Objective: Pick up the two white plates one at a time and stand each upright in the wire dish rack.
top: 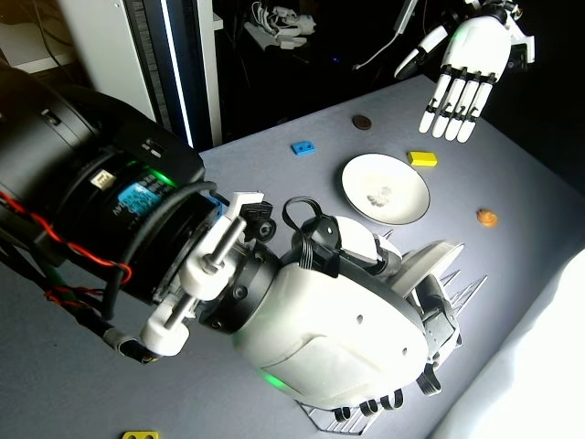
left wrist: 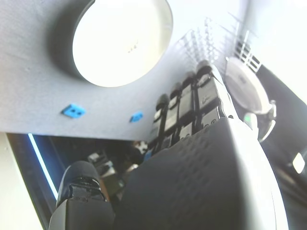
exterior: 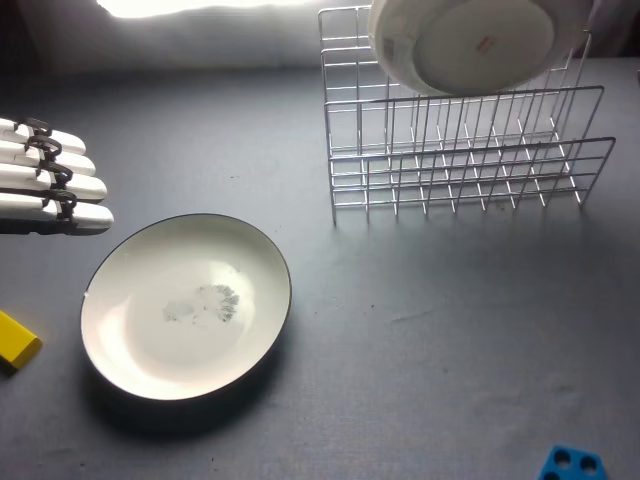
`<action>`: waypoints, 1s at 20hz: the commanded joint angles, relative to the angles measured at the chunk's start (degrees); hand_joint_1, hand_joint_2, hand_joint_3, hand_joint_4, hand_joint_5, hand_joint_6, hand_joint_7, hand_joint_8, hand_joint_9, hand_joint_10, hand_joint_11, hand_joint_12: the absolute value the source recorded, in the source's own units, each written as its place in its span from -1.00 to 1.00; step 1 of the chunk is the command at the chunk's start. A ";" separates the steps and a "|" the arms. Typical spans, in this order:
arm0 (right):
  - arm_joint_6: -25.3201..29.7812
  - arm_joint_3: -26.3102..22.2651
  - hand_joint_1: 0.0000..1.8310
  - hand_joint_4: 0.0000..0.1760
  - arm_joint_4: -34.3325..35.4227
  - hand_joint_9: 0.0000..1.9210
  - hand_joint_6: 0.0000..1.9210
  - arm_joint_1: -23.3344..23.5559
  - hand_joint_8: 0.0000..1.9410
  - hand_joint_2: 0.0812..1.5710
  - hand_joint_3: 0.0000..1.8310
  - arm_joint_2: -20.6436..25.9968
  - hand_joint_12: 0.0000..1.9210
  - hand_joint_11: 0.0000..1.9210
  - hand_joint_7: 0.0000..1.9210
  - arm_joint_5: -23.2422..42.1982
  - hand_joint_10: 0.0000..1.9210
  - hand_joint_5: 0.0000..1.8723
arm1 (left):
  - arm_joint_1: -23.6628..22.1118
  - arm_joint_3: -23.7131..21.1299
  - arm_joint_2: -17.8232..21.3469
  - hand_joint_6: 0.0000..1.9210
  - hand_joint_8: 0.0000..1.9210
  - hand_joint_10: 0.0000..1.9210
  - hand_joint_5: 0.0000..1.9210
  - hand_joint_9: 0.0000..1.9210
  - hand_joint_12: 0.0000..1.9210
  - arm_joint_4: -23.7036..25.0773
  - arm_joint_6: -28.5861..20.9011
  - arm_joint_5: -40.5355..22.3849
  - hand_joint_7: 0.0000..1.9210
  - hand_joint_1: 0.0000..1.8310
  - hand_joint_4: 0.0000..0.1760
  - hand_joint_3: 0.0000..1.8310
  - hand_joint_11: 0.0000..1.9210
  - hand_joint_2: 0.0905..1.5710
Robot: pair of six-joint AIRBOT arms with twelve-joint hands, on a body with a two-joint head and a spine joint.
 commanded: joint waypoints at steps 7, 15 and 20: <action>1.34 3.31 0.49 -1.00 2.15 -0.10 0.22 -3.44 0.00 0.41 -1.00 -1.74 0.11 -0.20 -0.01 9.94 0.22 -0.04 | -0.74 -0.08 -0.21 -0.99 -1.00 -1.00 -0.97 -1.00 -1.00 -3.70 -0.38 -0.63 -0.99 -1.00 -1.00 -1.00 -1.00 0.28; 0.90 5.15 0.49 -1.00 2.15 -0.12 0.21 -6.94 0.00 0.42 -1.00 -3.41 0.16 -0.21 -0.02 12.99 0.24 -0.03 | -0.09 0.91 -0.45 -1.00 -1.00 -1.00 -0.98 -1.00 -1.00 -3.71 -0.38 -0.83 -0.99 -1.00 -1.00 -1.00 -1.00 0.29; 0.81 5.48 0.49 -1.00 2.15 -0.13 0.23 -8.50 0.03 0.42 -1.00 -3.46 0.15 -0.23 -0.02 13.96 0.24 -0.05 | -0.85 1.12 -0.71 -1.00 -1.00 -1.00 -0.99 -1.00 -1.00 -2.88 -1.15 -0.89 -1.00 -1.00 -1.00 -1.00 -1.00 0.28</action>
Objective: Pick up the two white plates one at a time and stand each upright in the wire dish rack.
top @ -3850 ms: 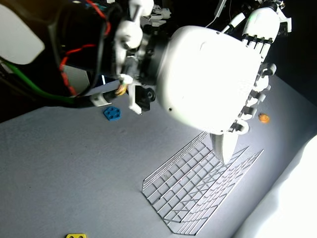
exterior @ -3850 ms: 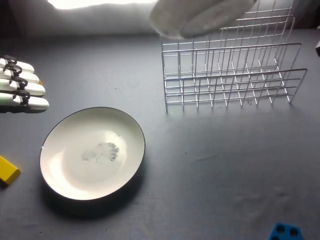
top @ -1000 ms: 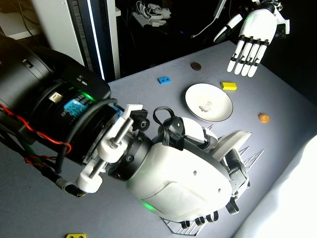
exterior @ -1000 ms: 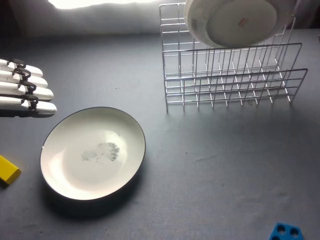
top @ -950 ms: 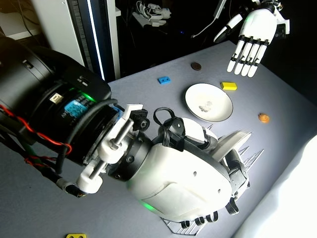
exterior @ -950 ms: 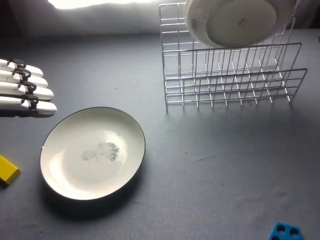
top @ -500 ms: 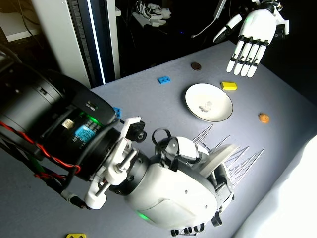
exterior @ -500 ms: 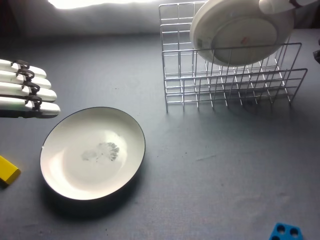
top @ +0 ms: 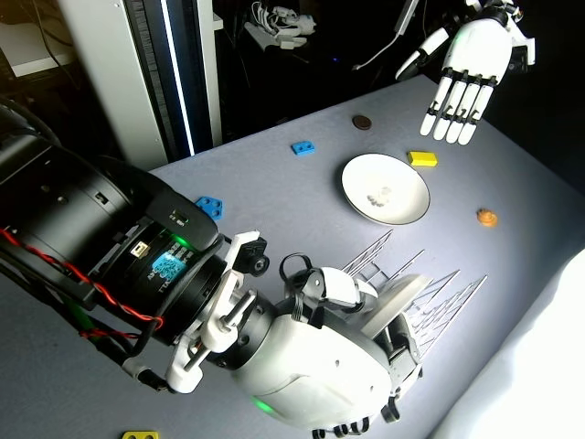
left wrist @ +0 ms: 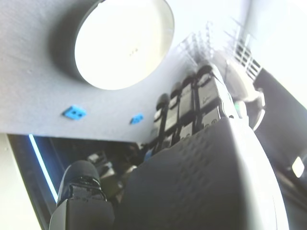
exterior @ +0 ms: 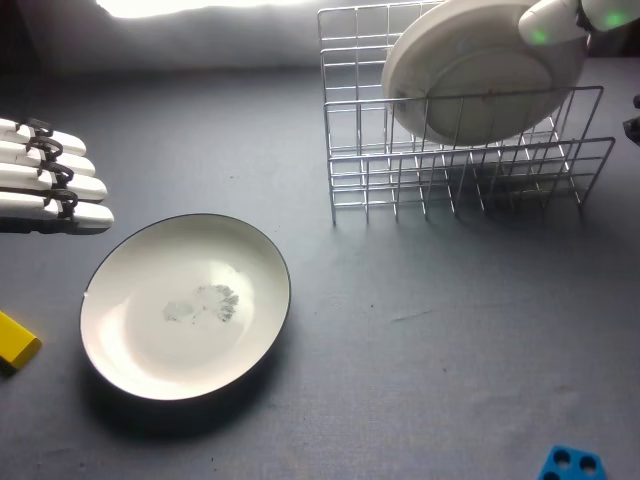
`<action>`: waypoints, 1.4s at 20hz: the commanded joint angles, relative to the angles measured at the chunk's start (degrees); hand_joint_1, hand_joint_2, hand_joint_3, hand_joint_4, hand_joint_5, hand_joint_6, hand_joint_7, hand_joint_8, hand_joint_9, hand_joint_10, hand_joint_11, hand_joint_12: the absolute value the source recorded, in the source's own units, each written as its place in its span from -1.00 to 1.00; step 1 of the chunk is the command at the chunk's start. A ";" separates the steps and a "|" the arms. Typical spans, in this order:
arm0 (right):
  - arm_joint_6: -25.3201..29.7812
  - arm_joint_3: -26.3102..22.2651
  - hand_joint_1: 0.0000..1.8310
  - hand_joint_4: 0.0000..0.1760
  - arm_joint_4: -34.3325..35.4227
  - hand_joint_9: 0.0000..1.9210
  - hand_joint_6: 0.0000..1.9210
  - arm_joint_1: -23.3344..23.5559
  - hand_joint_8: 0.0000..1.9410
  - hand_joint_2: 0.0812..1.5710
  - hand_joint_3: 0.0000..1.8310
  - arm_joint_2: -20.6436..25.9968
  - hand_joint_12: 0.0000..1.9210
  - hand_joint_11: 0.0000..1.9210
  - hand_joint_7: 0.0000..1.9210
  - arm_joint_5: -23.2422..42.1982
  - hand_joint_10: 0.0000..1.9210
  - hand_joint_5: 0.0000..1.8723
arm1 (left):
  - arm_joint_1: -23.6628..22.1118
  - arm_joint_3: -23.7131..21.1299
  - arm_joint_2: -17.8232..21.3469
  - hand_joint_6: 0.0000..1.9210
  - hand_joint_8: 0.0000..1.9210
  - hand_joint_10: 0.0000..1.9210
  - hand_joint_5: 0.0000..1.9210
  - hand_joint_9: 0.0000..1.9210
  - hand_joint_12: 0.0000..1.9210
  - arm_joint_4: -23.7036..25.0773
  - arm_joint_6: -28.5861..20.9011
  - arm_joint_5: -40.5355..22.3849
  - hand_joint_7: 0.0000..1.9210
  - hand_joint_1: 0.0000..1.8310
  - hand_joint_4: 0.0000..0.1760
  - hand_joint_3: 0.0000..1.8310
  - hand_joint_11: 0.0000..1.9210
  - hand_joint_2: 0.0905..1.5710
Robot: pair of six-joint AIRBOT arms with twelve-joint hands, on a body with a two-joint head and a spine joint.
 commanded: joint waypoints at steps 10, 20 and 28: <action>1.11 0.68 0.26 -1.00 1.26 0.02 0.09 -0.95 -0.90 0.41 -1.00 0.27 0.13 -0.43 0.03 10.36 -0.90 -0.01 | -0.77 -0.87 0.13 -1.00 -1.00 -1.00 -0.98 -1.00 -1.00 -3.32 0.00 -0.80 -0.98 -1.00 -1.00 -1.00 -1.00 0.28; 1.56 1.91 0.26 -1.00 1.26 -0.06 -0.99 -1.95 -1.00 0.29 -1.00 -0.52 0.05 -0.51 -0.04 10.73 -1.00 -0.11 | 0.28 -1.75 0.12 -1.00 -1.00 -1.00 -0.99 -1.00 -1.00 -3.18 0.84 -0.55 -0.99 -1.00 -1.00 -1.00 -1.00 0.28; 1.93 1.88 0.22 -1.00 1.26 -0.14 -1.00 0.08 -1.00 0.34 -0.99 -0.03 0.07 -0.60 -0.11 10.52 -1.00 -0.17 | 1.55 -3.36 -0.57 -1.00 -1.00 -1.00 -0.98 -1.00 -1.00 -3.29 0.91 0.73 -0.99 -1.00 -1.00 -1.00 -1.00 0.28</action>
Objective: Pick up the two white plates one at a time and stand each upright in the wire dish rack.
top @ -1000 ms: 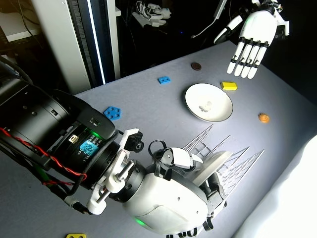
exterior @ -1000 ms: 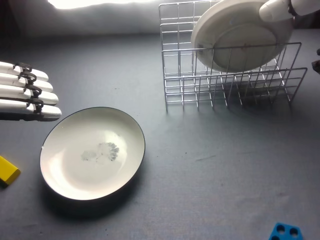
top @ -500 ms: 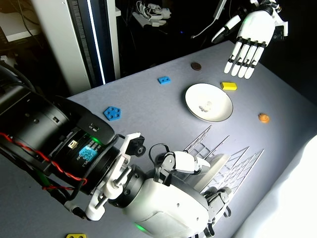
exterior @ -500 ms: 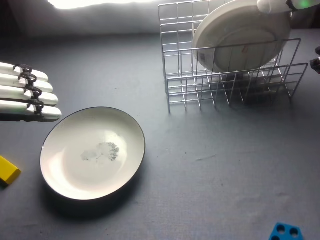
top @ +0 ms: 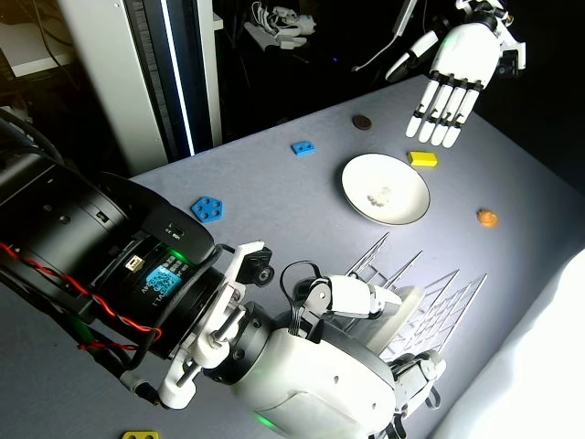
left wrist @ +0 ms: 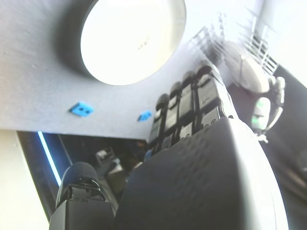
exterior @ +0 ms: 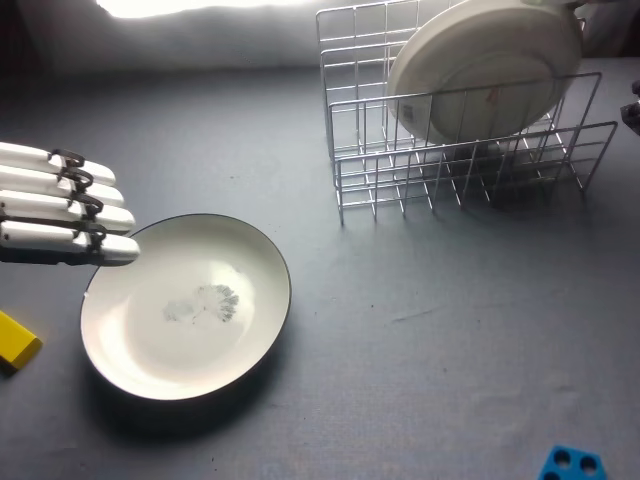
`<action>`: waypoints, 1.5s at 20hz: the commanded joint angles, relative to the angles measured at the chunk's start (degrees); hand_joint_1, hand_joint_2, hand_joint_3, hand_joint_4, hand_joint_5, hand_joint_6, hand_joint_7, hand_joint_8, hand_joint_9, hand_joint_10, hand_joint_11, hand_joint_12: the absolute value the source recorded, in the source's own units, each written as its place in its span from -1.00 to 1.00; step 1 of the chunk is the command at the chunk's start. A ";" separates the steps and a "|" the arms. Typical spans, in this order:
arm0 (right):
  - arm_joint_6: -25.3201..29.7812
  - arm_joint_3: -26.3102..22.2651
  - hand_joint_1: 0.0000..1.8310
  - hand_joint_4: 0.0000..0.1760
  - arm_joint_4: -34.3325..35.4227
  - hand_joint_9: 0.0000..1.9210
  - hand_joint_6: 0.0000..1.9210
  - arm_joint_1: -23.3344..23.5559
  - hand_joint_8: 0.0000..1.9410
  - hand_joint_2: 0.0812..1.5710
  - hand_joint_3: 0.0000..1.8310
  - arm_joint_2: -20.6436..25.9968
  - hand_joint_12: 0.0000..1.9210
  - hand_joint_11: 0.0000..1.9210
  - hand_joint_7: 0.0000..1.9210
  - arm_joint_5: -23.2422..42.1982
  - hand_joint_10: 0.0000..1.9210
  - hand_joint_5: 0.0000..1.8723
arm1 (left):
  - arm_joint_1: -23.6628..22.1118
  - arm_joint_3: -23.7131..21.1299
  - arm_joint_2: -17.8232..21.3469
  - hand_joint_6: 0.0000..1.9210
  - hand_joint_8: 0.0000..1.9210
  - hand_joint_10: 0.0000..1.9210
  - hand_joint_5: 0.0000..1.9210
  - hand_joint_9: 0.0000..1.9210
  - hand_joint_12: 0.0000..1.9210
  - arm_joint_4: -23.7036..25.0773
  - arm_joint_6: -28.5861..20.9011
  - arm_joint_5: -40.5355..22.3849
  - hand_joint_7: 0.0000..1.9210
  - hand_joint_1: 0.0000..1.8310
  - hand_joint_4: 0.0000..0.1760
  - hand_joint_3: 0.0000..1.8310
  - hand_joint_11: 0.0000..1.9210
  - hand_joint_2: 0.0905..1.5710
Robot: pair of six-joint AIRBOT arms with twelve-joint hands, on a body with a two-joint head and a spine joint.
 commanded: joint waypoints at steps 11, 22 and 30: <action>-4.24 0.24 0.23 -1.00 0.66 -0.08 -0.99 1.21 -0.99 0.32 -1.00 0.74 0.12 -0.57 -0.06 15.73 -0.99 -0.13 | 1.65 3.07 -4.38 -1.00 -1.00 -1.00 -1.00 -1.00 -1.00 -4.54 2.42 2.07 -1.00 -1.00 -1.00 -1.00 -1.00 0.28; -5.70 -2.96 0.24 -1.00 -25.03 -0.15 -1.00 2.77 -1.00 0.35 -0.99 1.29 0.10 -0.68 -0.13 31.94 -1.00 -0.16 | 10.19 8.13 -11.38 -1.00 -1.00 -1.00 -0.99 -1.00 -1.00 -9.52 5.46 6.01 -1.00 -1.00 -1.00 -1.00 -1.00 0.29; -10.74 -13.35 0.27 -1.00 -43.84 -0.25 -1.00 3.63 -1.00 0.33 -1.00 2.93 0.12 -0.78 -0.22 32.84 -1.00 -0.22 | 13.79 11.22 -14.04 -1.00 -1.00 -1.00 -1.00 -1.00 -1.00 -10.79 6.32 7.76 -1.00 -1.00 -1.00 -1.00 -1.00 0.29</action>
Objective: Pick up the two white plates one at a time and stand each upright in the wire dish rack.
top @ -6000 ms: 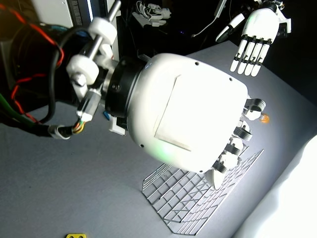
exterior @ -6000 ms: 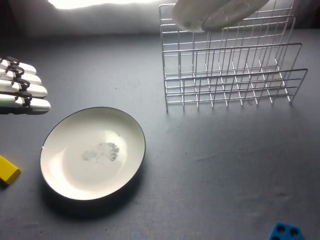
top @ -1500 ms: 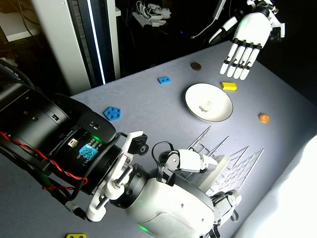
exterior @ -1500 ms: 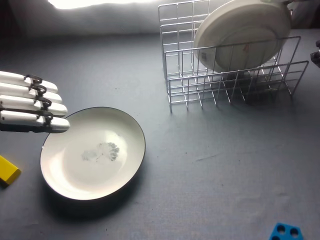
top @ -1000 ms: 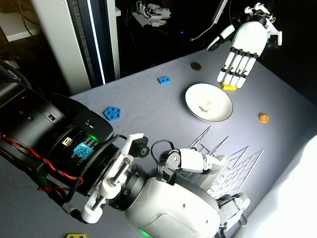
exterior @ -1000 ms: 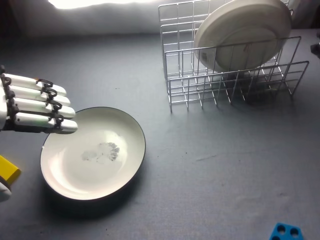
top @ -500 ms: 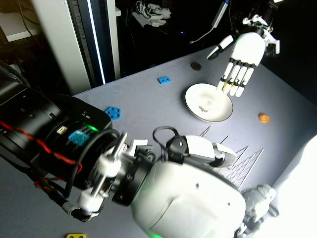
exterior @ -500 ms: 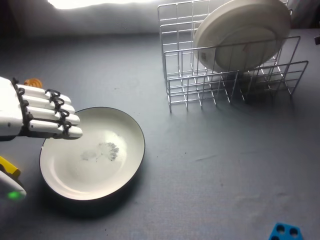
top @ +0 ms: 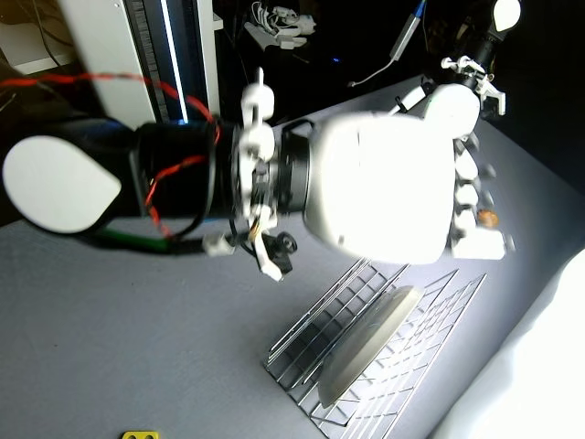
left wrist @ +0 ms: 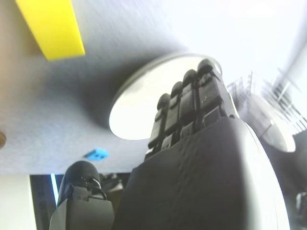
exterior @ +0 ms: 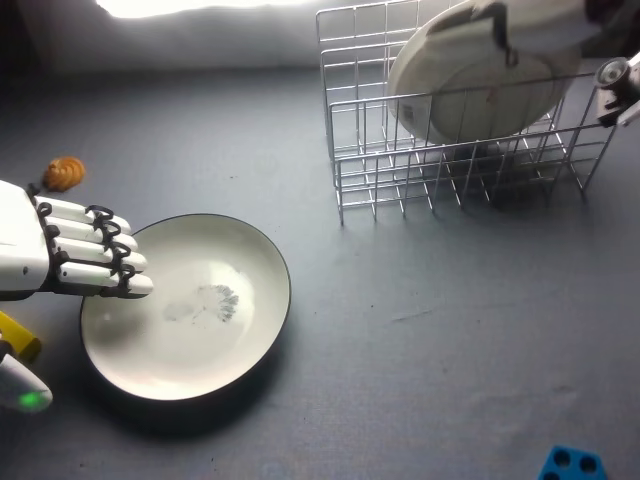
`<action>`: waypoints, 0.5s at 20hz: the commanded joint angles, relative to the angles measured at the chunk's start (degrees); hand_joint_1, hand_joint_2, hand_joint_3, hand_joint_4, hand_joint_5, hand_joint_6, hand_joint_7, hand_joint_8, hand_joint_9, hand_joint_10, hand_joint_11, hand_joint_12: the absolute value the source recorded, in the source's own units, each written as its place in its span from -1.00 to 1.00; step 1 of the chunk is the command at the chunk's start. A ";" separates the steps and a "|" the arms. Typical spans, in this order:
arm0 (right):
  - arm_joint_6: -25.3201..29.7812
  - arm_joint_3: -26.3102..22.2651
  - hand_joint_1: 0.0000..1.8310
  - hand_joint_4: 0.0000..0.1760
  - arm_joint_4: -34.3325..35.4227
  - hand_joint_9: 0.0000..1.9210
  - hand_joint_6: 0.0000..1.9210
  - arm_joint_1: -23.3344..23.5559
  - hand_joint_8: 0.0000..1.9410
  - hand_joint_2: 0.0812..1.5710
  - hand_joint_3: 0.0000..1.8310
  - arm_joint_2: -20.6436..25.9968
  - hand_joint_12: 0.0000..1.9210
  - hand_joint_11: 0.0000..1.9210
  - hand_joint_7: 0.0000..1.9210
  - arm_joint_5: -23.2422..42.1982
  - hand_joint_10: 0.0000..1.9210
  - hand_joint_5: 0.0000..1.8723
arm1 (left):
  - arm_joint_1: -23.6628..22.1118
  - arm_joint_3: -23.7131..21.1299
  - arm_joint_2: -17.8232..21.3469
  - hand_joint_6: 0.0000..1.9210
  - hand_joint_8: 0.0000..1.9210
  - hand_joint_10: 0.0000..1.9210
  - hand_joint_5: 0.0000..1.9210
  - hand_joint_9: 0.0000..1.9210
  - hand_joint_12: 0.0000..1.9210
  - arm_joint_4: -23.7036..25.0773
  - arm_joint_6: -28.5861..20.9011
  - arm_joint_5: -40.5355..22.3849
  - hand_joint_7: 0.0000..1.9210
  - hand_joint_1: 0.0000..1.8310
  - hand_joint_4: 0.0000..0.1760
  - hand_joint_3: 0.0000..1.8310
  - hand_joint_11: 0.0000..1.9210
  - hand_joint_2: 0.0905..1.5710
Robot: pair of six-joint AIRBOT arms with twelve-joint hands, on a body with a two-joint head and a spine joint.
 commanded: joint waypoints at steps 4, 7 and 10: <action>-7.00 -5.30 0.25 -1.00 -1.96 -0.65 -1.00 0.29 -1.00 0.29 -1.00 0.29 -0.11 -1.00 -0.63 0.33 -1.00 -0.56 | 0.10 1.16 -0.39 -1.00 -1.00 -1.00 -0.99 -1.00 -1.00 -2.79 0.17 -0.67 -1.00 -1.00 -1.00 -1.00 -1.00 0.28; -19.83 -10.10 0.23 -1.00 -1.79 -0.96 -1.00 -1.47 -1.00 0.14 -1.00 -0.28 -0.45 -1.00 -0.97 -1.00 -1.00 -0.89 | 0.80 1.36 -0.51 -1.00 -1.00 -1.00 -1.00 -1.00 -1.00 -2.79 0.16 -0.58 -0.99 -1.00 -1.00 -1.00 -1.00 0.28; -30.07 -11.86 0.39 -1.00 2.64 -1.00 -1.00 -2.97 -1.00 0.00 -1.00 -3.01 -0.96 -1.00 -1.00 -4.20 -1.00 -1.00 | 1.92 1.32 -0.58 -1.00 -1.00 -1.00 -0.99 -1.00 -1.00 -2.79 0.16 -0.53 -0.99 -1.00 -1.00 -1.00 -1.00 0.27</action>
